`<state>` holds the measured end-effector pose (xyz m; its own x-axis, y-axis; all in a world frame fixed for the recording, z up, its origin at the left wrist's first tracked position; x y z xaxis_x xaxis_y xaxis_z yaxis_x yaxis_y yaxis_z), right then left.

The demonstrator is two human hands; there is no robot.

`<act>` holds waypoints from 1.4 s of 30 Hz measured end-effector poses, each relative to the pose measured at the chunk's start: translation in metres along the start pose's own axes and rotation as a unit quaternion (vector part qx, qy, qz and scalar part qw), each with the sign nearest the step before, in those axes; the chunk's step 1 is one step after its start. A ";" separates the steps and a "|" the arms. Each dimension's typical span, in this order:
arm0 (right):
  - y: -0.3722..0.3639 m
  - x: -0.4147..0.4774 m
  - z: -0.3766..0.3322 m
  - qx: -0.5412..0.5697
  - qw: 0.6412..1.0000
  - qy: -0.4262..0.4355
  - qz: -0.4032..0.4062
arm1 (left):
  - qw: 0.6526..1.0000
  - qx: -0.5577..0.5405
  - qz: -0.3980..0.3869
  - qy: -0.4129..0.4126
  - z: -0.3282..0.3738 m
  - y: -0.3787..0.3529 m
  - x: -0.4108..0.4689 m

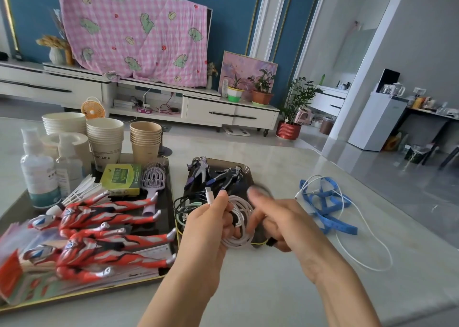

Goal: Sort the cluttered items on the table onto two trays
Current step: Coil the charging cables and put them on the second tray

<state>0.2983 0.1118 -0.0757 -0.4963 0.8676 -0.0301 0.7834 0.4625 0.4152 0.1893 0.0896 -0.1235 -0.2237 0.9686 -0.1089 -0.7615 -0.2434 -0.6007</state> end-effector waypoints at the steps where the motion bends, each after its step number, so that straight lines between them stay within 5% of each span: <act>1: 0.002 0.001 0.002 -0.028 1.000 -0.002 0.008 | 1.000 -0.006 0.004 0.006 0.000 0.000 0.001; 7: 0.016 0.007 0.013 -0.169 0.976 0.004 0.134 | 1.000 -0.020 0.003 0.021 -0.001 0.000 0.001; 13: 0.009 0.008 0.013 0.127 0.992 0.005 0.002 | 0.999 -0.038 0.003 0.031 -0.003 0.000 0.001; 20: 0.009 0.009 0.010 -0.045 0.987 0.108 0.111 | 0.997 -0.065 -0.011 0.028 -0.002 -0.002 0.000; 29: -0.004 0.009 0.010 -0.240 0.947 0.108 0.184 | 0.998 -0.052 -0.043 0.010 0.001 -0.010 -0.002; 42: 0.014 -0.006 -0.011 -0.095 0.980 0.133 0.113 | 0.989 0.108 0.068 -0.071 0.006 0.007 -0.004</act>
<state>0.3079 0.1110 -0.0603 -0.4182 0.8537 0.3105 0.8135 0.1998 0.5462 0.1813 0.0836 -0.1227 -0.4051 0.9127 -0.0547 -0.8275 -0.3914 -0.4026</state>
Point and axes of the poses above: each hand's wrist, its own x-axis towards the middle knuckle, its own y-axis out of the back of the hand, z = x × y, the point moved 4 cm from there along x, towards the middle knuckle, and after that the axes turned 7 degrees about -z, right-handed, at the moved point
